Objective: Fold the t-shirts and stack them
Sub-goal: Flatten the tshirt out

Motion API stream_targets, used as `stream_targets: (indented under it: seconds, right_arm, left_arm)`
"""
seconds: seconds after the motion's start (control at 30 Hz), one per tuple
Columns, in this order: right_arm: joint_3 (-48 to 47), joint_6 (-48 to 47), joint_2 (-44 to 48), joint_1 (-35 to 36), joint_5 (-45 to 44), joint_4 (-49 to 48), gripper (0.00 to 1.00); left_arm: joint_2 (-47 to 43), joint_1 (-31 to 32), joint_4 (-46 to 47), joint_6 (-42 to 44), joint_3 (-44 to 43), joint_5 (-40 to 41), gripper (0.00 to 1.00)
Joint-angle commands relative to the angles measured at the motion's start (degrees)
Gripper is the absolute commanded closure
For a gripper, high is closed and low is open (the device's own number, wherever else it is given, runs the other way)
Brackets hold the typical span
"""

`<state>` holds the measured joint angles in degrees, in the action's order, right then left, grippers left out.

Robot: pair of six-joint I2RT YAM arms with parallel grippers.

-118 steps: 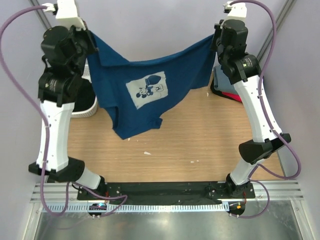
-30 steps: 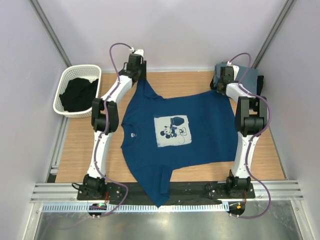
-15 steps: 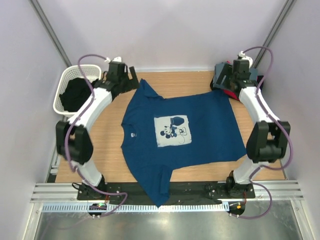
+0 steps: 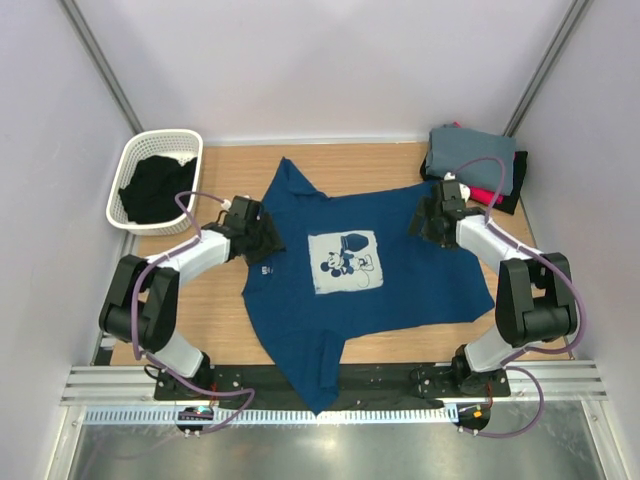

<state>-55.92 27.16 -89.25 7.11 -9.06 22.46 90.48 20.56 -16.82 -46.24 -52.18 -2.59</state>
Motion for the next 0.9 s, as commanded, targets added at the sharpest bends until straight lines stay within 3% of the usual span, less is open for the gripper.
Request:
stream_targets:
  seconds: [0.0, 0.13, 0.3, 0.57, 0.87]
  right_arm:
    - [1.07, 2.55, 2.86, 2.55, -2.45, -2.16, 0.17]
    - [3.53, 4.57, 2.59, 4.31, -2.98, -2.94, 0.17]
    - [7.14, 6.33, 2.85, 4.66, -3.33, -3.47, 0.16]
    - [13.73, 8.08, 5.75, 7.21, -3.07, -3.3, 0.16]
    - [15.14, 17.13, 7.86, 20.73, -2.1, 0.04, 0.16]
  left_arm:
    - [-0.83, 0.27, 7.14, -1.05, 1.99, -2.33, 0.41]
    - [1.27, 0.45, 7.33, -0.78, 4.19, -0.76, 0.45]
    - [3.04, 0.36, 5.4, -1.4, 5.77, 2.15, 0.4]
    - [0.32, 0.27, -3.91, 3.87, 5.25, 16.2, 0.39]
    - [3.13, -0.08, -13.74, 2.47, 2.0, 29.47, 0.37]
